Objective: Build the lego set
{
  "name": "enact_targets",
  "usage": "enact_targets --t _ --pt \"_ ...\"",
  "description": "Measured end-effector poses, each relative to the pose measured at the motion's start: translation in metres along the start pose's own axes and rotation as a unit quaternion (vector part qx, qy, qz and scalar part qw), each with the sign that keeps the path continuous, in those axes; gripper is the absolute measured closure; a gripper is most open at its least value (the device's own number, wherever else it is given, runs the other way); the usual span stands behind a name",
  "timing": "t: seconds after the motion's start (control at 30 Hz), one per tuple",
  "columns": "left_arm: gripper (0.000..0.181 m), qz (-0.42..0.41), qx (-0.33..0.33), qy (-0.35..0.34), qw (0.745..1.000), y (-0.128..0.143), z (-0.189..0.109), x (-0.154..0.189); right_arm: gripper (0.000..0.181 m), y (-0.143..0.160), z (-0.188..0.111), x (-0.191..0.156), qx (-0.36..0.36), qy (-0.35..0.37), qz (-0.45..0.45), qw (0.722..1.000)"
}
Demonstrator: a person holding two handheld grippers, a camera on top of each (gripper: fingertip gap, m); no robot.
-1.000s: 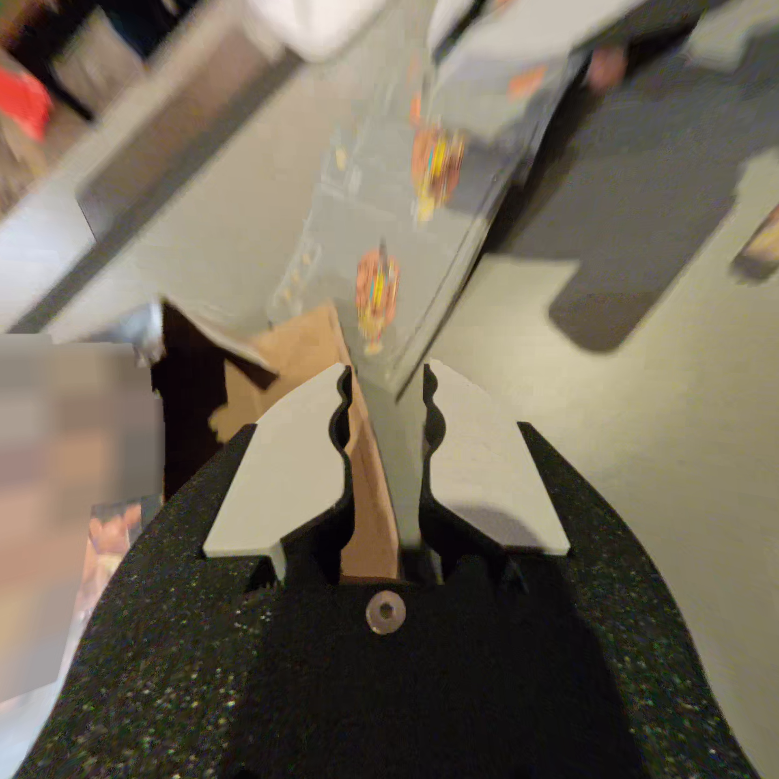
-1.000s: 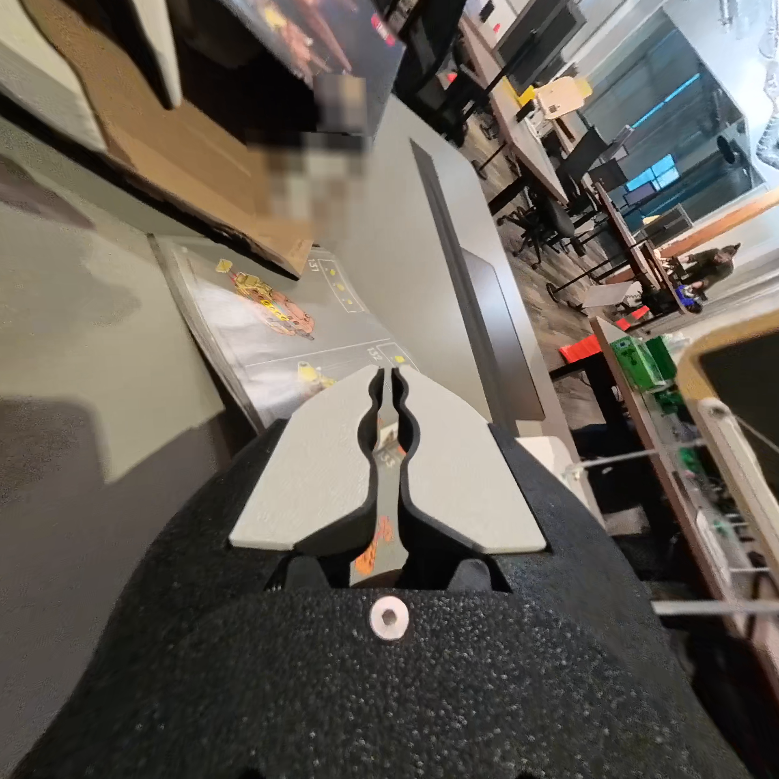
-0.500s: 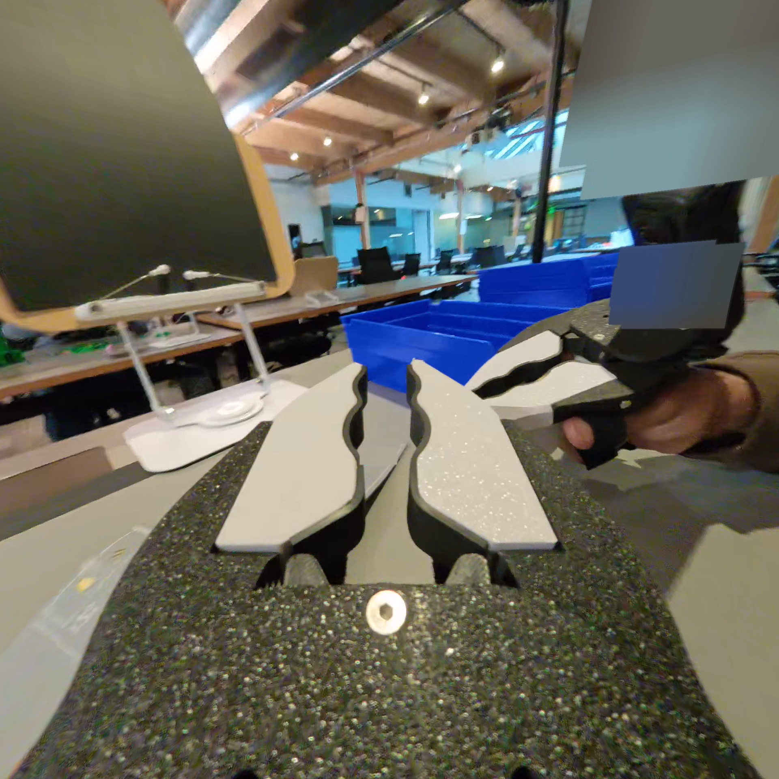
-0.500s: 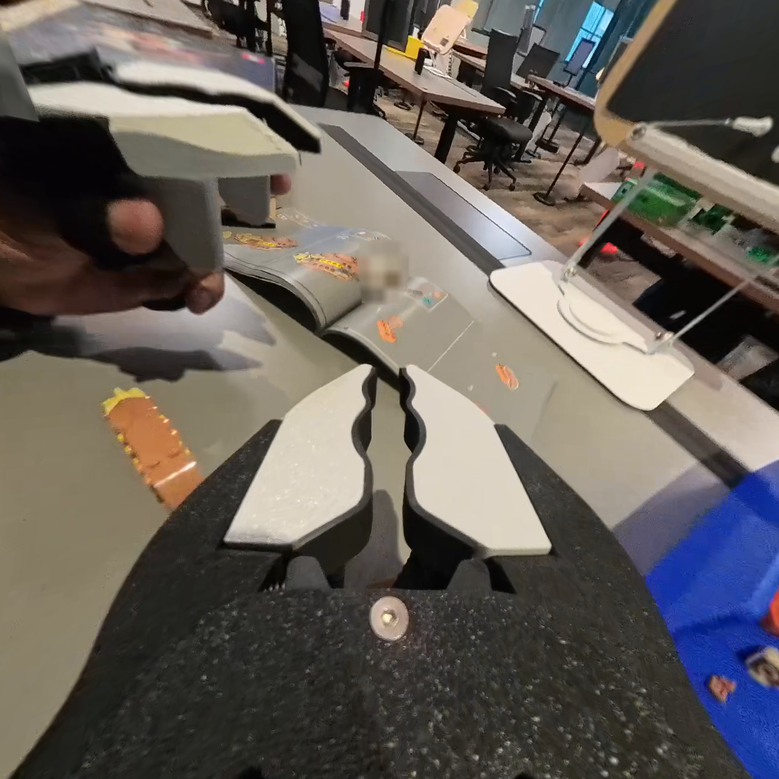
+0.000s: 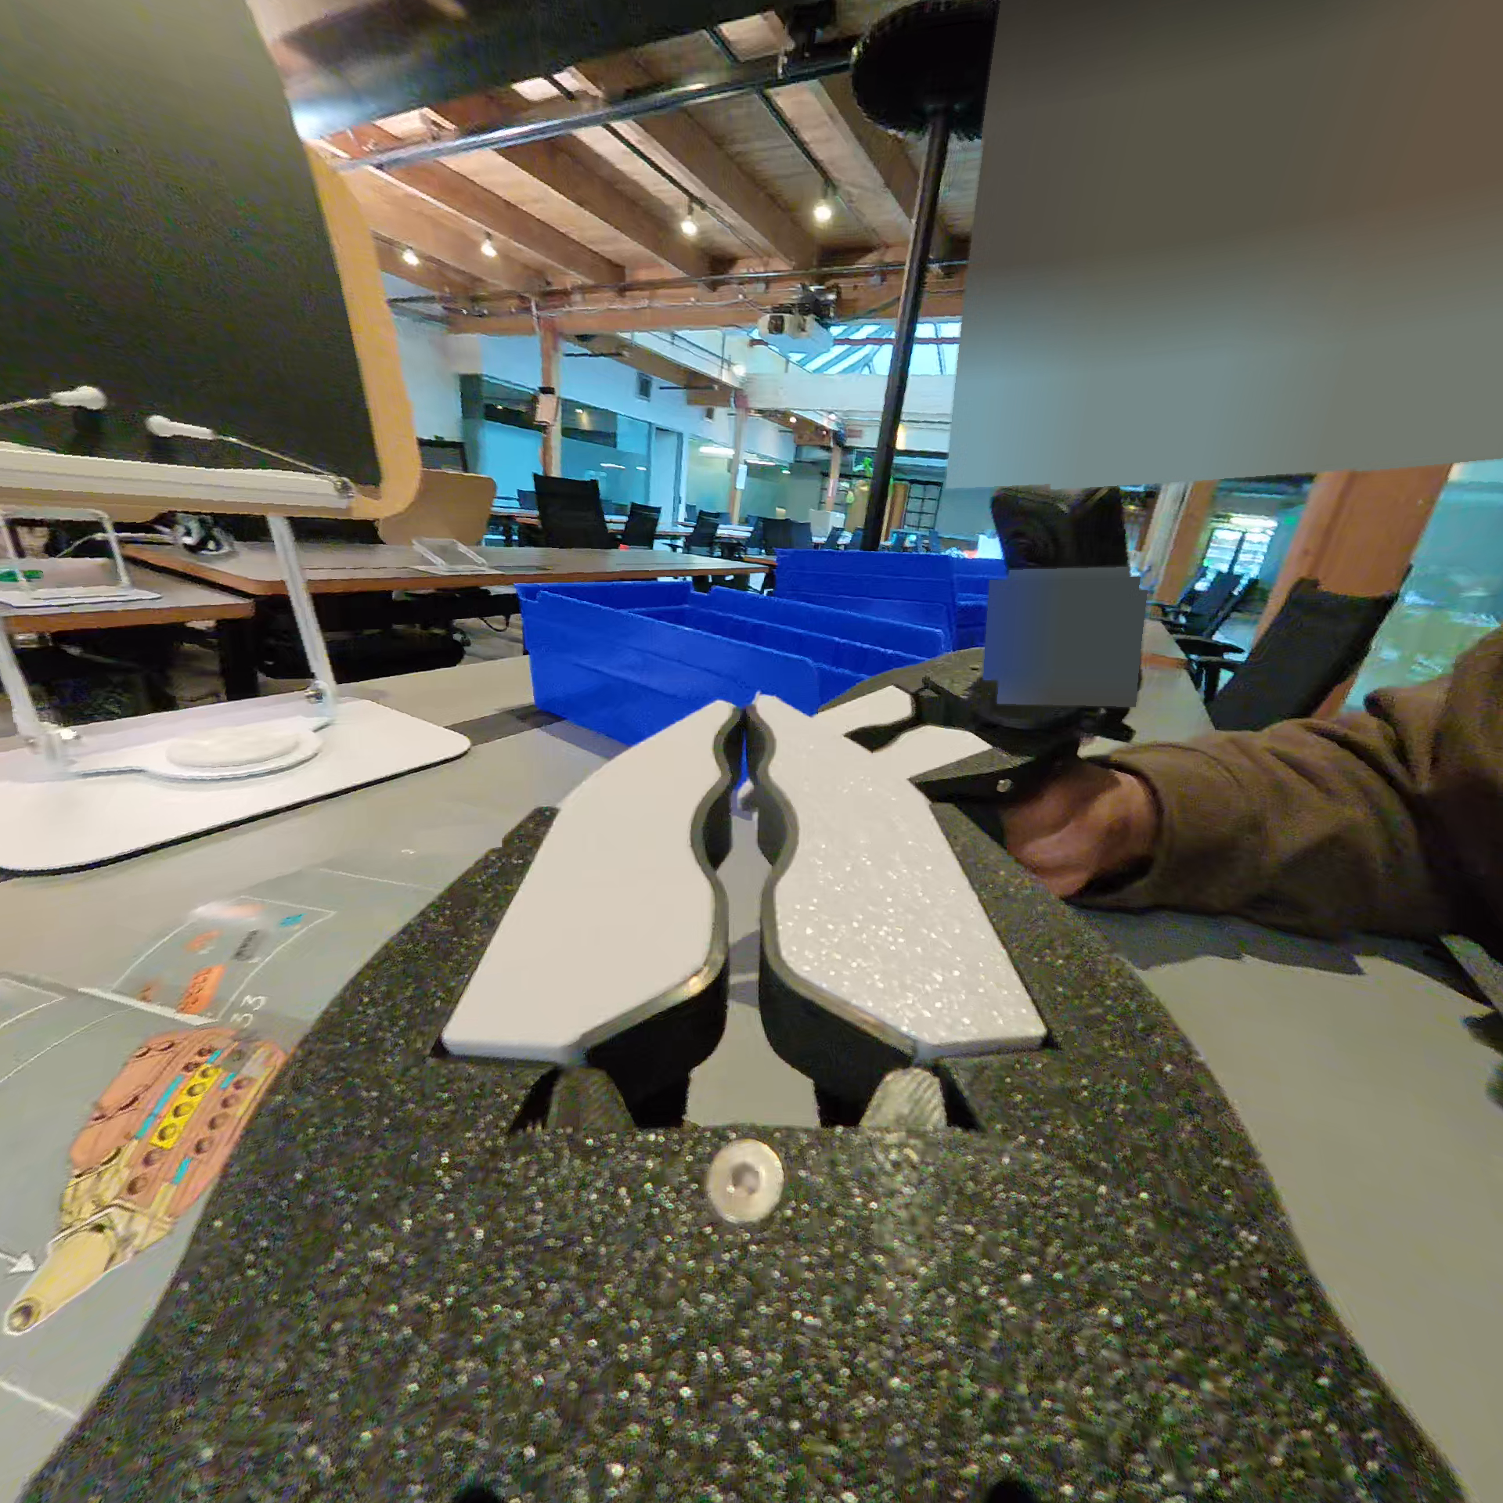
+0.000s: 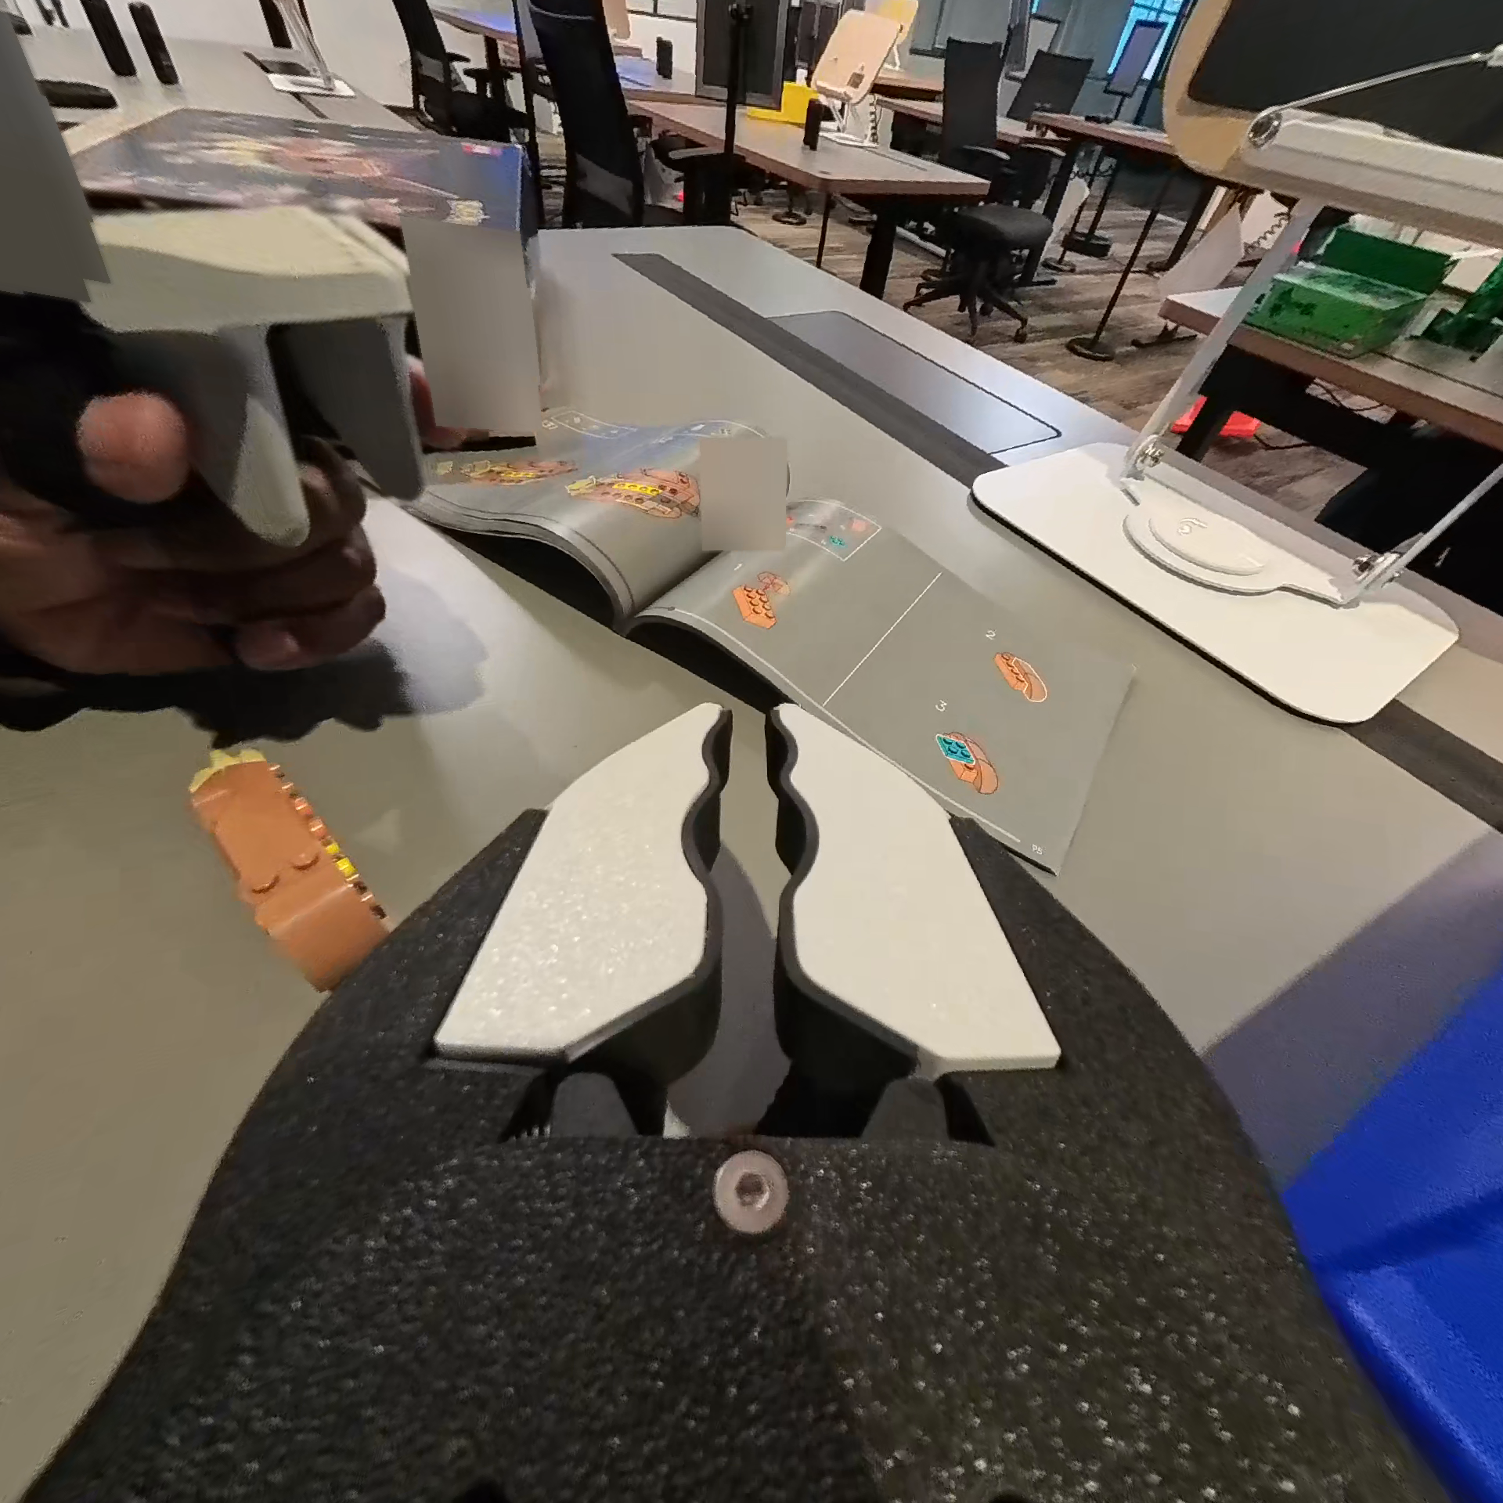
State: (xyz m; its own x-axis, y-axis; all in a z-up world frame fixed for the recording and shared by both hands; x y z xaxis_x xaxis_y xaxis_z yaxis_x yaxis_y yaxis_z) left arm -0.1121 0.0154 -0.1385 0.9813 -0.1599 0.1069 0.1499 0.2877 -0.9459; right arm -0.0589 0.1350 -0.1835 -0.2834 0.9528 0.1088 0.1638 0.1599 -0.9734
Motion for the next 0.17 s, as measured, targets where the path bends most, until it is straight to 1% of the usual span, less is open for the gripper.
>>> enact_targets --t 0.07,0.17 --pt "0.181 0.005 -0.002 0.004 1.0 0.0012 0.0012 0.0025 0.173 -0.0005 0.0001 0.0012 0.002 0.001 0.005 1.0" --pt "0.181 -0.019 0.007 0.0 1.0 0.0007 0.0033 -0.0002 0.173 -0.0014 0.0013 0.0024 0.005 0.001 0.011 1.0"
Point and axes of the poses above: each gripper's, where its closed fingertips meet, z out along the fingers, y out of its underside, x = y × z across the jaws, the point moved 4 cm from there along -z, back along the fingers, and after that the axes turned 5 degrees about x, right-handed, at the moved point
